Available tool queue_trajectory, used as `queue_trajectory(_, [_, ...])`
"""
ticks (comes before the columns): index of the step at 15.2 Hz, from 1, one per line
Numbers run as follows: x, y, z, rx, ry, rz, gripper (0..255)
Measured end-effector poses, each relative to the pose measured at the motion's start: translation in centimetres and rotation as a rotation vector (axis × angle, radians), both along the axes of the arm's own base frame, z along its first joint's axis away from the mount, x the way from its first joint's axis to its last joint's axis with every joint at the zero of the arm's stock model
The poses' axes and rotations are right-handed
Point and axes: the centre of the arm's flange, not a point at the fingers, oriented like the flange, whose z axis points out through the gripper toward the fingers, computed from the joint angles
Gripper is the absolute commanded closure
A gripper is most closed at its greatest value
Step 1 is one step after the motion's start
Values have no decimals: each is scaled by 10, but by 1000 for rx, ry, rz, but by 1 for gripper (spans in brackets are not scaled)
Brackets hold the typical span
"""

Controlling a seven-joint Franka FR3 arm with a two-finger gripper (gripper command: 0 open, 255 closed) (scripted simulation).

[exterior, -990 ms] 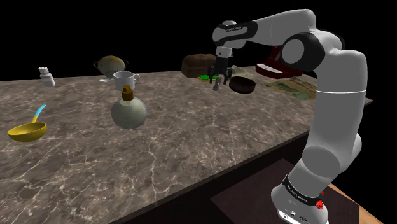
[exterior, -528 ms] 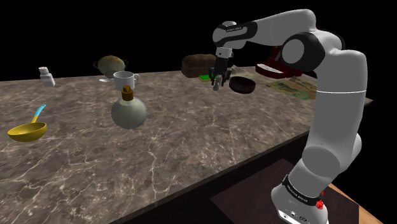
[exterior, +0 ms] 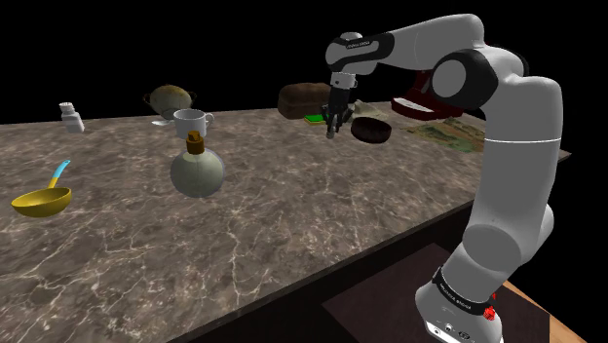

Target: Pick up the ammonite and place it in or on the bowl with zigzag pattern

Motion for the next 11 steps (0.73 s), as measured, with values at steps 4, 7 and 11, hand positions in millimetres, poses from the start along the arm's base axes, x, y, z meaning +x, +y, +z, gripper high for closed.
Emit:
queue_trajectory(4, [0,0,10,0,1,0,255])
queue_trajectory(7, [0,0,25,0,1,0,255])
queue_trajectory(11, [2,1,46,0,0,0,255])
